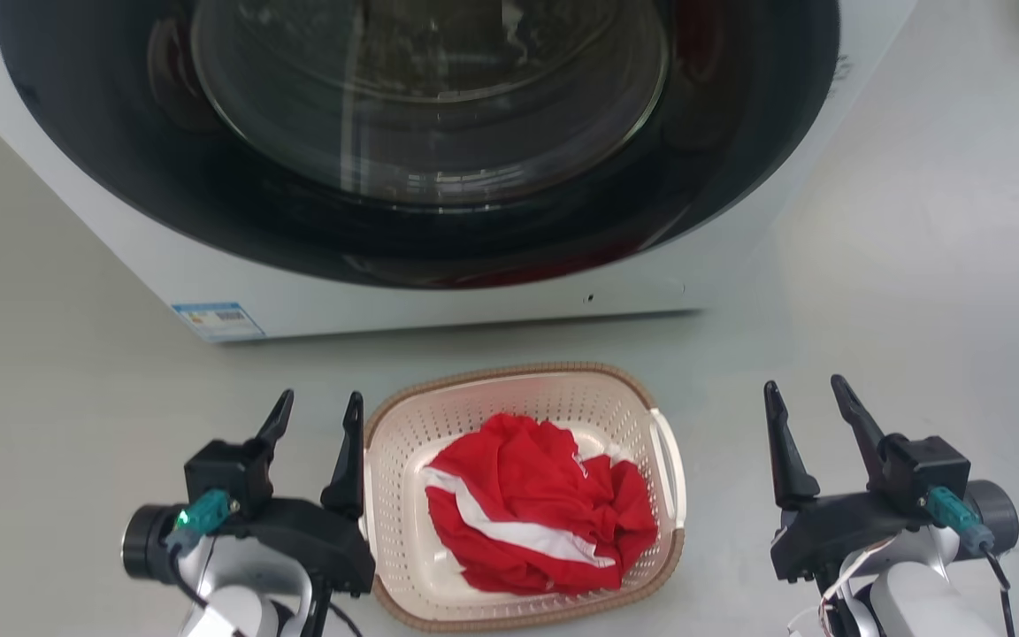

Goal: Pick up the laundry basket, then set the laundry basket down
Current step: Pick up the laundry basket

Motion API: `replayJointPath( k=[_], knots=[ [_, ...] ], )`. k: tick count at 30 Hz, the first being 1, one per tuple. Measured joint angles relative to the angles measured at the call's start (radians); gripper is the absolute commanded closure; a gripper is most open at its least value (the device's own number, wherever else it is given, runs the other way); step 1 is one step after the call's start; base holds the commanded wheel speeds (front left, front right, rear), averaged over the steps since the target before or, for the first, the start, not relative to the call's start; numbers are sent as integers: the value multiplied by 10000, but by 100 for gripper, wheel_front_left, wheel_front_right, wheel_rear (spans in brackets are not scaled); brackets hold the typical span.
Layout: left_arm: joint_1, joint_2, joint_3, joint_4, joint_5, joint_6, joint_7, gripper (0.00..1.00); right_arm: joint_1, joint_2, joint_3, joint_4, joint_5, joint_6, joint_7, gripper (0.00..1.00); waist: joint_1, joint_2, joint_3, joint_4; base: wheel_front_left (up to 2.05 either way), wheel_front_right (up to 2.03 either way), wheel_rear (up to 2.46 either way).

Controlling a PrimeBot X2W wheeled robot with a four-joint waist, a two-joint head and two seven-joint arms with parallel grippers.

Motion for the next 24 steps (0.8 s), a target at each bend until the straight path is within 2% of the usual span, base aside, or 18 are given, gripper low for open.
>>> replayJointPath(
  k=[7,24],
  knots=[
    [-976,-102,-15,807,-242,-238,334,0,-823,12,25,336,-29,15,199,0,1,0,964,87,0,0,0],
    [-3377,-104,-81,2869,-320,-867,917,0,-3248,244,431,1668,-228,405,924,0,0,1,3216,142,0,0,0]
  ],
)
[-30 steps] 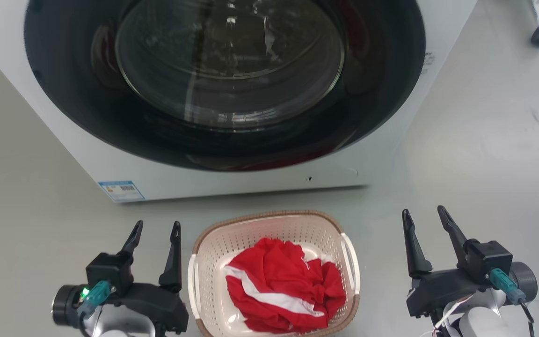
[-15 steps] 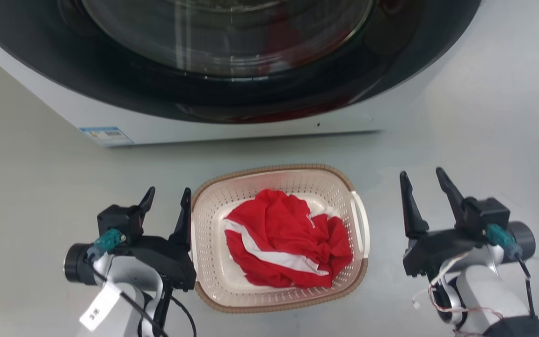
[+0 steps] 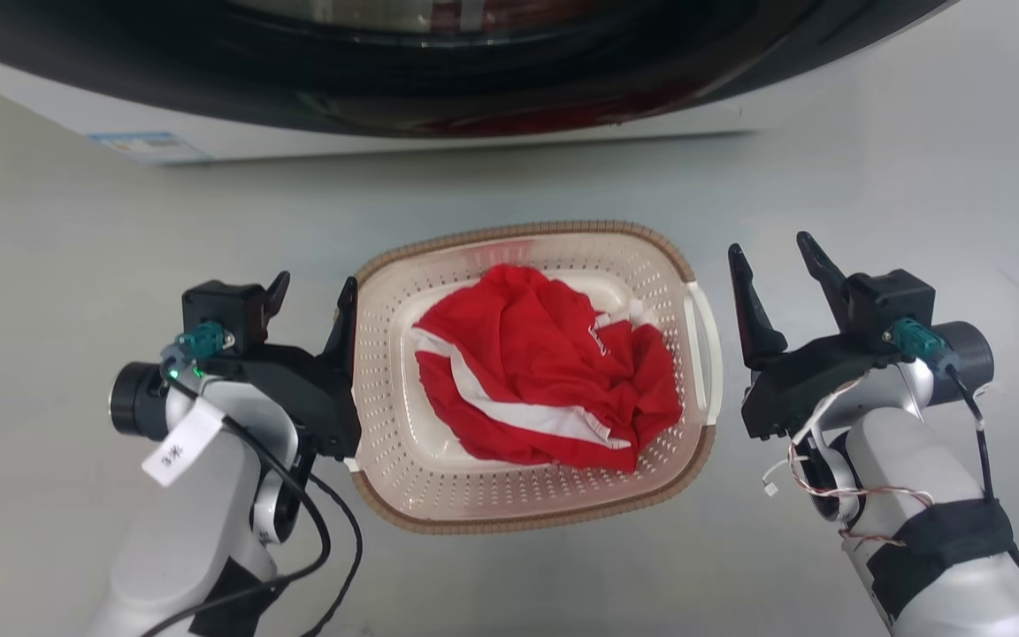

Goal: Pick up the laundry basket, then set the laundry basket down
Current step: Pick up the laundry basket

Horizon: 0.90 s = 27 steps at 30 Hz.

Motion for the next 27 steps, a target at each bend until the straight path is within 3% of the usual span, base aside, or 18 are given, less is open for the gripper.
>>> replayJointPath(
  k=[13,27],
  knots=[
    [-918,-144,-42,1854,-105,-464,128,0,-915,272,232,1373,-46,222,531,0,0,0,1682,36,0,0,0],
    [-1520,-316,-52,3536,-255,-817,115,0,-1250,556,414,2589,77,489,600,0,0,0,2578,-22,0,0,0]
  ],
)
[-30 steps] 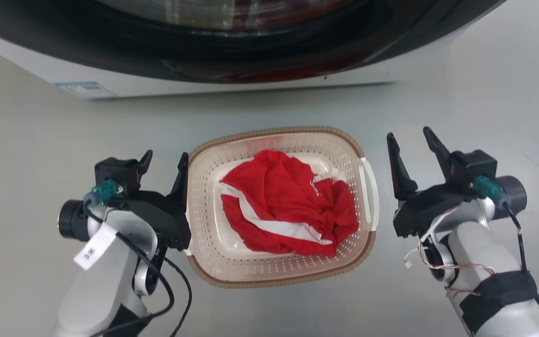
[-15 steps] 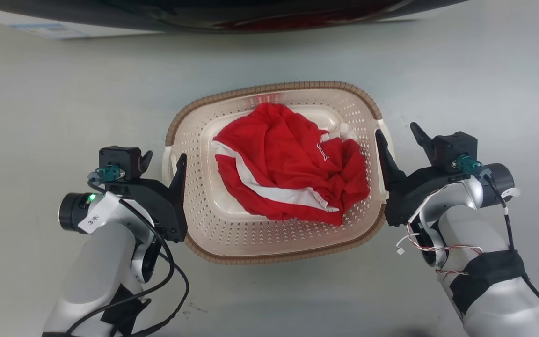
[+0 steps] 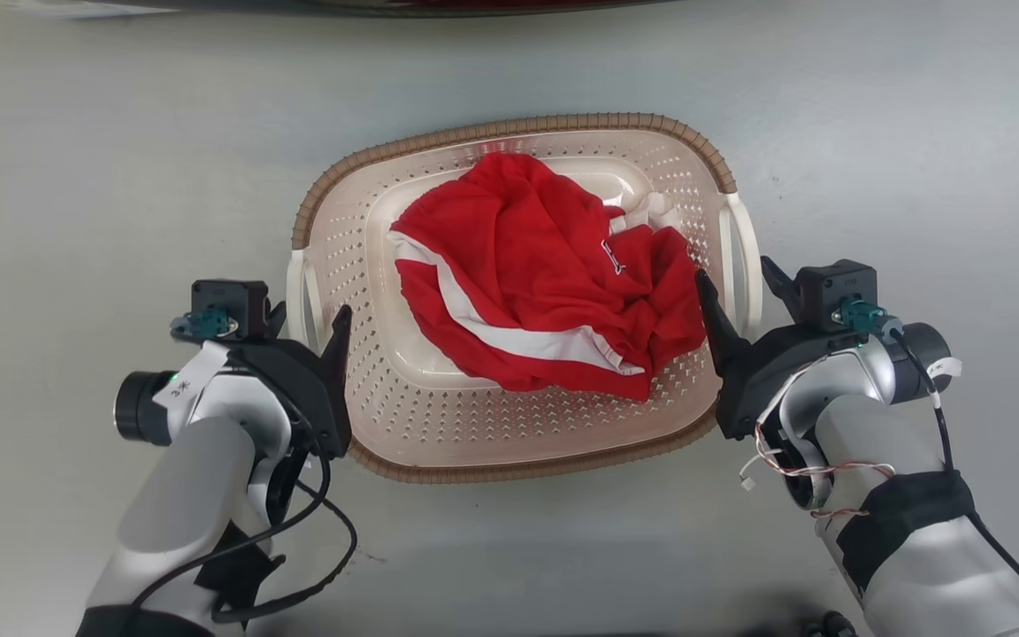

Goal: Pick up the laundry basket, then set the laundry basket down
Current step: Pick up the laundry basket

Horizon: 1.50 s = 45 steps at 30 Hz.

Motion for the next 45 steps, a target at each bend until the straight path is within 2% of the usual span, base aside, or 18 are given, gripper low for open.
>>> replayJointPath(
  k=[3,4,5,16,28,45],
  knots=[
    [-233,-67,-12,215,-17,-82,0,0,-168,4,2,161,35,56,-19,0,0,0,117,29,0,0,0],
    [-319,-84,-17,307,-17,-82,-2,19,-231,12,21,232,36,84,-44,0,0,0,147,47,0,0,0],
    [-388,-94,-19,391,-19,-88,-4,100,-290,21,61,318,36,134,-52,100,0,0,167,66,0,0,0],
    [-907,-286,-98,1139,-293,-261,-176,100,-662,119,157,984,150,435,-96,100,-2,-2,163,173,0,0,0],
    [-1289,-474,-81,1954,-581,-437,-259,100,-972,201,117,1973,391,792,46,100,-2,-2,-468,192,0,0,0],
    [-1419,-692,-123,3062,-1321,-591,1058,100,-1262,362,174,3407,976,1277,1243,100,-2,-2,-2043,171,0,0,0]
  ],
)
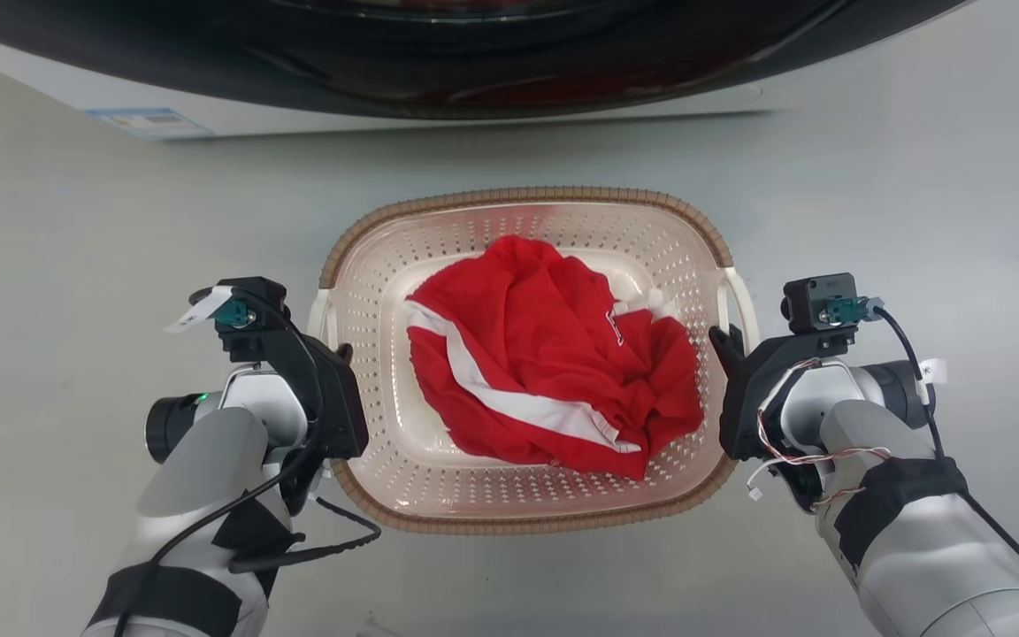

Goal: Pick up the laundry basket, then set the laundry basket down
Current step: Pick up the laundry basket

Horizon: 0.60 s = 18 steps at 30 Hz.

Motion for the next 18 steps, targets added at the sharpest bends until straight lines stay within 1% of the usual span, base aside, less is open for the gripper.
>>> replayJointPath(
  k=[9,14,18],
  knots=[
    [82,-58,-146,267,-462,0,857,100,11,88,-8,610,418,115,663,100,0,0,-906,-15,0,0,0],
    [123,-61,-176,305,-558,0,1267,100,23,115,-6,840,533,125,988,100,0,0,-1340,-9,0,0,0],
    [311,-67,-232,347,-917,0,1737,100,42,142,31,1020,600,173,1336,100,-1,0,-1794,3,0,0,0]
  ],
)
